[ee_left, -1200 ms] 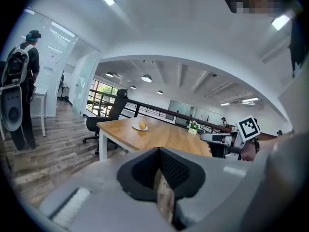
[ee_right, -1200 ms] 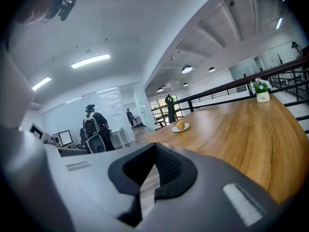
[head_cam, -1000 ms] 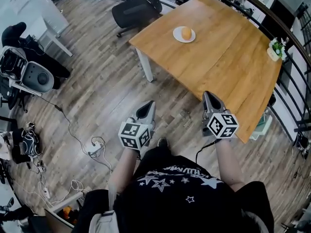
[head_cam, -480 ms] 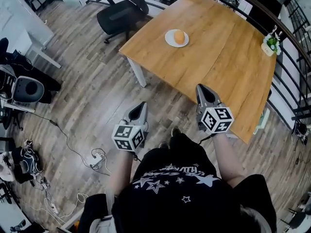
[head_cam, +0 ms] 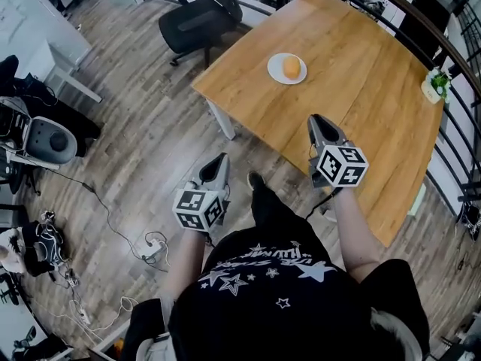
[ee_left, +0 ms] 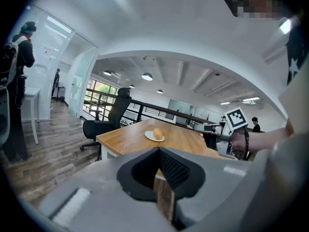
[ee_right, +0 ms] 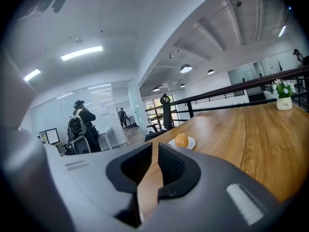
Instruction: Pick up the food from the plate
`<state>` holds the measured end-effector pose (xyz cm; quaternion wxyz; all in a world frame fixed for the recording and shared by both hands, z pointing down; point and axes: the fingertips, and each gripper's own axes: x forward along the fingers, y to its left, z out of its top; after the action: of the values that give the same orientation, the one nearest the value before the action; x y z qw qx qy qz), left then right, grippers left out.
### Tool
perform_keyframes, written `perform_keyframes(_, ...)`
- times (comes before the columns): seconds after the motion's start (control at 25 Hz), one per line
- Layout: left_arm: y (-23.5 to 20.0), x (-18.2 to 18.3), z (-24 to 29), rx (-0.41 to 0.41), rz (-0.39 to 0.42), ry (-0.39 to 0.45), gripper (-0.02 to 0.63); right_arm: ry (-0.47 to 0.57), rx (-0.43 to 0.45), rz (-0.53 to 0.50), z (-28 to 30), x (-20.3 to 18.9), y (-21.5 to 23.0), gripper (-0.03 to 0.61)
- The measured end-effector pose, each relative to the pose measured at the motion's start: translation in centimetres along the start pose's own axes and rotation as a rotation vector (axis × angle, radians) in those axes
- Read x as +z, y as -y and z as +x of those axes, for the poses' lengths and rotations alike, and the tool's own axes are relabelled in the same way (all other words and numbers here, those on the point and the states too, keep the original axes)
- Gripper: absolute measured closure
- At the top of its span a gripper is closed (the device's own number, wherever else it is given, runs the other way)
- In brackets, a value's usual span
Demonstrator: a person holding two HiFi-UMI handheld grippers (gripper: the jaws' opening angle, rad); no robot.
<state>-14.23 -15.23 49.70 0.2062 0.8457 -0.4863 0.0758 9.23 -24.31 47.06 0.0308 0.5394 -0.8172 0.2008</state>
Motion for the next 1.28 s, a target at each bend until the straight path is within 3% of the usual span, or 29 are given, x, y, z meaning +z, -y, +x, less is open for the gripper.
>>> perform_keyframes(0.16,-2.0,2.4,2.9,0.009,0.011,-0.007,0.612,-0.039,-0.021,0.024,4.3,1.2,1.8,0.515)
perform_keyframes(0.36,-3.1,5.0,7.4,-0.011,0.021,-0.017,0.613,-0.107,-0.028,0.056,8.6,1.9,4.2,0.425)
perform_keyframes(0.92,-6.5,9.2,15.6,-0.013,0.013,-0.048,0.612,-0.284,-0.067,0.041,18.4,-0.1,8.2,0.239)
perform_keyframes(1.28,-8.8,9.0,18.1,0.007,-0.006,-0.088,0.612,-0.317,-0.176,-0.007,22.9,-2.3,10.3,0.202)
